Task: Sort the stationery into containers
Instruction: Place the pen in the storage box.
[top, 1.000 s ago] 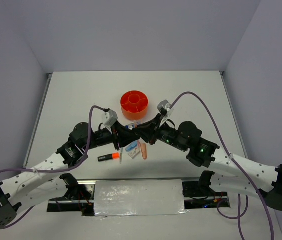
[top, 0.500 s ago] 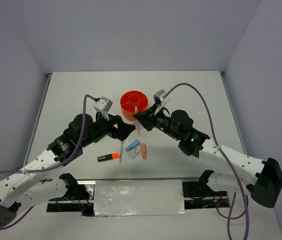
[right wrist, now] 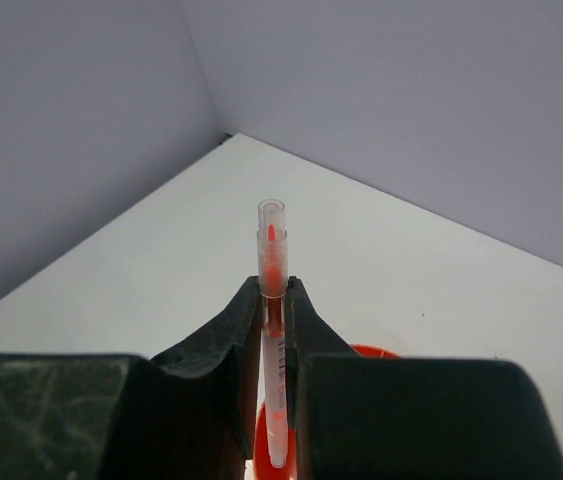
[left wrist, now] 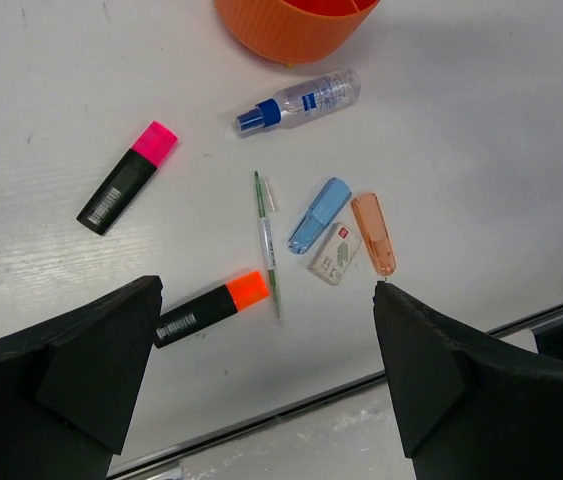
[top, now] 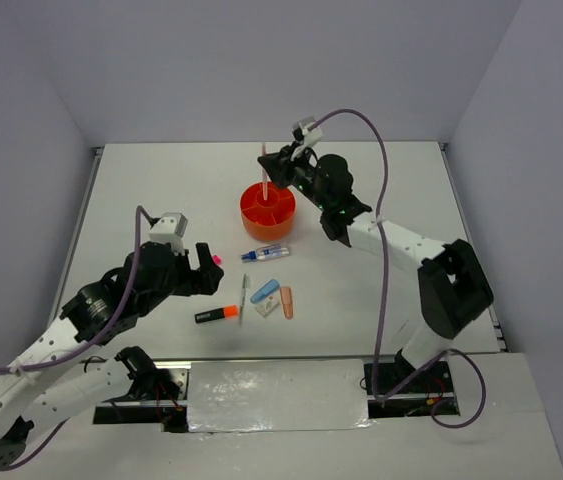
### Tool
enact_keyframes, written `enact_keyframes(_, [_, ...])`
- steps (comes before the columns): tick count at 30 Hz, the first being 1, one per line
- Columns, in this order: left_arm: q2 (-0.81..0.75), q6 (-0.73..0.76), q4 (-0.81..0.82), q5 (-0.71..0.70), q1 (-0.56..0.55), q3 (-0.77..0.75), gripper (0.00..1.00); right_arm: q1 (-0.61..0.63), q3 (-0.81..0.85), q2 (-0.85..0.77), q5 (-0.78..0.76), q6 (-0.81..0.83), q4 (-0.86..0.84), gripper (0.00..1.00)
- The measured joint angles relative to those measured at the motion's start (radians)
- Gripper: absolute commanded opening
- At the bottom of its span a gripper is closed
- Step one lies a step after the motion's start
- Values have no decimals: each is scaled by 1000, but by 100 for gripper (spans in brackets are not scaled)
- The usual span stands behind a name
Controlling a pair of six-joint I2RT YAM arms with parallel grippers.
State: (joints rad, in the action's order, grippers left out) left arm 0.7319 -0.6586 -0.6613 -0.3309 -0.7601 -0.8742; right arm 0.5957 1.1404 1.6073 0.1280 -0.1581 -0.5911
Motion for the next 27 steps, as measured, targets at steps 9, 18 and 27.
enact_keyframes(9, [-99, 2, -10, 2, 0, 19, 99, -18, 99, 204, 34, 18, -2, 0])
enact_keyframes(18, [-84, 4, 0, 50, 0, 46, 99, -42, 72, 249, 51, 17, -85, 2])
enact_keyframes(27, [-80, 4, 18, 76, 0, 61, 99, -63, 25, 249, 85, -21, -141, 19])
